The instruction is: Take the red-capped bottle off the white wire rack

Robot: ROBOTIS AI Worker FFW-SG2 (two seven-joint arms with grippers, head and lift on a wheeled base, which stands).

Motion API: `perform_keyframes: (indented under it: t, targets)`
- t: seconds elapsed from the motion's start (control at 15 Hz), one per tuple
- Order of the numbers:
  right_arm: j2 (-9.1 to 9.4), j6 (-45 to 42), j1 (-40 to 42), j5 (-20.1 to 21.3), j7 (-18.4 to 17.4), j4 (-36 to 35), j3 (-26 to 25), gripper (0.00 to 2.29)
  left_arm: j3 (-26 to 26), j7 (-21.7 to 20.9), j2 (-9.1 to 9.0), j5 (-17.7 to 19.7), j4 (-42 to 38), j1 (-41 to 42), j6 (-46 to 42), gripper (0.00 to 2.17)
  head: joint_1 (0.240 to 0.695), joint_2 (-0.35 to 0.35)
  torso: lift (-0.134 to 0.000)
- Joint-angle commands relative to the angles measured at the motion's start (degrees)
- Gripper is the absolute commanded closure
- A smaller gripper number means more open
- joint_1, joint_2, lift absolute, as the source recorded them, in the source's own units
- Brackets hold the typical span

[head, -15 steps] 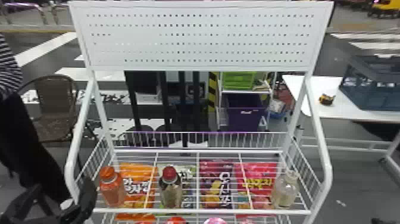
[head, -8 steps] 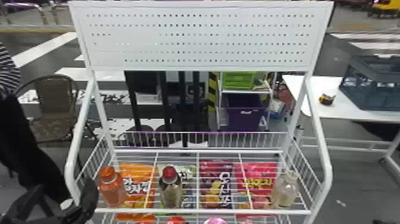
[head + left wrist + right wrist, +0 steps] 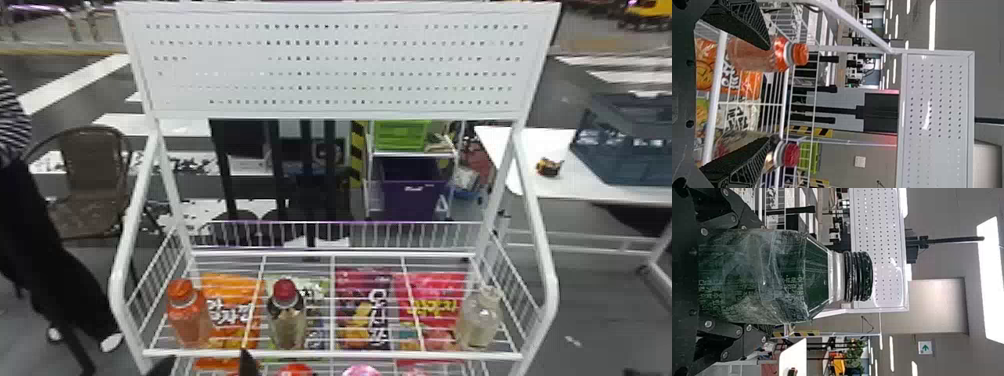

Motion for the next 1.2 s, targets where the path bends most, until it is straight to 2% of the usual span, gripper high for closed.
perform_keyframes:
  t: [0.0,0.2,0.4,0.87,1.13]
  targets:
    - [0.05,-0.10,0.00,-0.10,0.00,0.21,-0.08,1.22,-5.33,1.46,0.01,-0.92,7.02,-3.84,-2.30,0.08,0.499,0.000,0.000]
    - [0.05,-0.27,-0.09,-0.27,0.00,0.48,-0.08,1.21,-10.51,3.13,-0.26,-0.92,13.96,-9.64,-2.48,0.08,0.499,0.000,0.000]
    - [0.05,-0.62,-0.18,-0.45,0.00,0.91,-0.17,1.22,-13.32,4.45,-1.05,-1.10,19.94,-15.62,-2.30,0.09,0.499,0.000,0.000]
    - [0.05,-1.15,0.00,-0.54,0.09,1.09,-0.52,1.21,-13.24,4.45,-4.04,-0.57,31.98,-25.82,-3.71,0.09,0.499,0.000,0.000]
    - [0.05,-1.15,0.09,-0.45,0.09,1.00,-0.60,1.22,-12.88,4.45,-4.65,0.22,36.72,-29.95,-4.24,0.09,0.499,0.000,0.000]
